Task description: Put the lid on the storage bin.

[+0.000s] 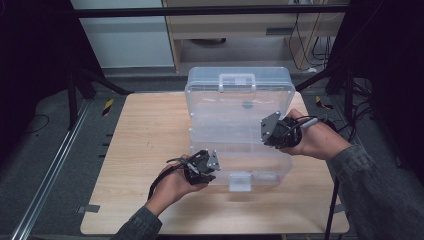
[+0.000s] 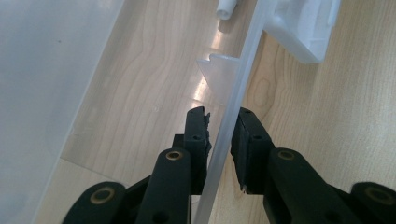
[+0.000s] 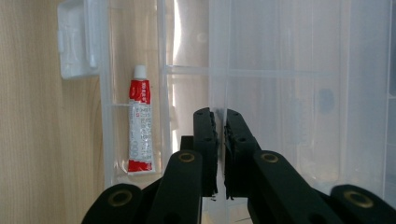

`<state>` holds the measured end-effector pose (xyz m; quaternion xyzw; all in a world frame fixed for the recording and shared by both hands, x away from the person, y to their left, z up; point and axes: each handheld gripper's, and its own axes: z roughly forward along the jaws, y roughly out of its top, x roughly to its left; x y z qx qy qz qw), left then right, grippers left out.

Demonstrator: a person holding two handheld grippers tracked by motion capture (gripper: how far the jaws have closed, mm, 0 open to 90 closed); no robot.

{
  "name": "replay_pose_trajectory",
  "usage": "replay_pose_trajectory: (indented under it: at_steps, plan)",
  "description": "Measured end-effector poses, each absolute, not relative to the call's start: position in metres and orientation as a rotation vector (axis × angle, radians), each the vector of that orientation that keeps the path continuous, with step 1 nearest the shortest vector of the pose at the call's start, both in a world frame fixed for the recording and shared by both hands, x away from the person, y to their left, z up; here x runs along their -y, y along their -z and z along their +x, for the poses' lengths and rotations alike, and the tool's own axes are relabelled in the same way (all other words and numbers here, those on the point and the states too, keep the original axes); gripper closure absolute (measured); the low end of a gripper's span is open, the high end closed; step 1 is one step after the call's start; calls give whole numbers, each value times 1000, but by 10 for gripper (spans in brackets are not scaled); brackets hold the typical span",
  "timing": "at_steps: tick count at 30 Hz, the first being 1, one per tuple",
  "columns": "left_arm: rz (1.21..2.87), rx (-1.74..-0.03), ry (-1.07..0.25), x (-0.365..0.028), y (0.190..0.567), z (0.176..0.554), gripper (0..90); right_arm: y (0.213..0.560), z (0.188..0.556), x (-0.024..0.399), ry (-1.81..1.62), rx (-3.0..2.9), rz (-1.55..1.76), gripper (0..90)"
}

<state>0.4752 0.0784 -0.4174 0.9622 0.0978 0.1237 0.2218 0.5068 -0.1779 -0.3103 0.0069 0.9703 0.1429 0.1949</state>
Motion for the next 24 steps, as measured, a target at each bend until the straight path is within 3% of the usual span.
replay_pose_trajectory:
  at_steps: [8, 10, 11, 18, 24]
  plan:
    - [2662, -266, -349, -77, 418, 475, 751, 311, 506, 178, -396, -2730, 18, 849]
    - [2645, -359, -330, -76, 421, 469, 746, 311, 507, 178, -398, -2733, 16, 848]
    - [2661, -261, -373, -75, 419, 473, 742, 310, 507, 178, -398, -2734, 19, 848]
    - [2618, -264, -399, -80, 412, 467, 616, 310, 508, 180, -408, -2738, 22, 846]
    - [2513, -268, -365, -93, 393, 459, 596, 310, 508, 180, -413, -2737, 25, 844]
